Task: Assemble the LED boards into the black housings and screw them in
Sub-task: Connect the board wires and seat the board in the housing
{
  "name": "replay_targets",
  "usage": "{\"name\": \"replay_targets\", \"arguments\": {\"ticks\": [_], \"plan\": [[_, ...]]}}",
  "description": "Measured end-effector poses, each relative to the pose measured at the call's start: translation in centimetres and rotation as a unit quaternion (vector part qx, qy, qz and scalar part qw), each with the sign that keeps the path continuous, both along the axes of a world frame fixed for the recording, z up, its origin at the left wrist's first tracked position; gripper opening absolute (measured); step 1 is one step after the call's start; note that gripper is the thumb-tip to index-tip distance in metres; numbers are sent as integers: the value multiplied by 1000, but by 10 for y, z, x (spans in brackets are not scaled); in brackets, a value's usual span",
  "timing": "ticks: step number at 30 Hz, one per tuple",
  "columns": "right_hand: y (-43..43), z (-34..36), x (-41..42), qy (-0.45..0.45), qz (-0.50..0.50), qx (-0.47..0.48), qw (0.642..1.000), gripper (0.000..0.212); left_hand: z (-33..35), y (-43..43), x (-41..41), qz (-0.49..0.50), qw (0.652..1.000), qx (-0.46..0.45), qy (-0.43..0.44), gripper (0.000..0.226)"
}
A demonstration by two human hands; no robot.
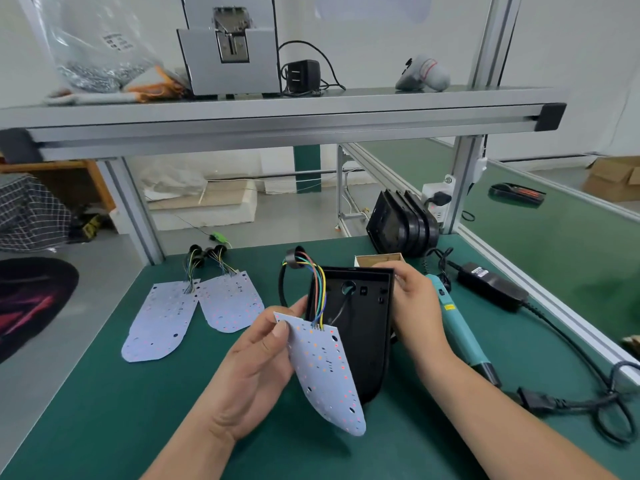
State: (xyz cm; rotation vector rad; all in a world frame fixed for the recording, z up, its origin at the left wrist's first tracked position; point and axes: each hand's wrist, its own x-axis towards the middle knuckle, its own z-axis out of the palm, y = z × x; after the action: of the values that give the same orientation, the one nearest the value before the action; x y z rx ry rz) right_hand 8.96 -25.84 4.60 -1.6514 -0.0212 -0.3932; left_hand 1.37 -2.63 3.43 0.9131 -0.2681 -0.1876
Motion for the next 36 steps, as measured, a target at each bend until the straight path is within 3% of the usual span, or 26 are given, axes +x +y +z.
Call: {"name": "replay_targets", "arguments": {"ticks": [7,16,25,32,36], "plan": [[2,-4,2,27,31,81,996,28,-2,-4,-3,-31,999,1,35,35],[4,-3,-1,-4,56,55,997,29,-4,-3,-5,-21,999,17,37,36],[0,-3,6,23,28,-117,992,27,-2,3,0,70,993,61,76,32],[-19,3,9,15,-28,-306,952,27,4,6,0,135,986,29,90,25],[-46,11,13,32,-80,-226,970,35,7,28,4,186,979,-11,80,25]]}}
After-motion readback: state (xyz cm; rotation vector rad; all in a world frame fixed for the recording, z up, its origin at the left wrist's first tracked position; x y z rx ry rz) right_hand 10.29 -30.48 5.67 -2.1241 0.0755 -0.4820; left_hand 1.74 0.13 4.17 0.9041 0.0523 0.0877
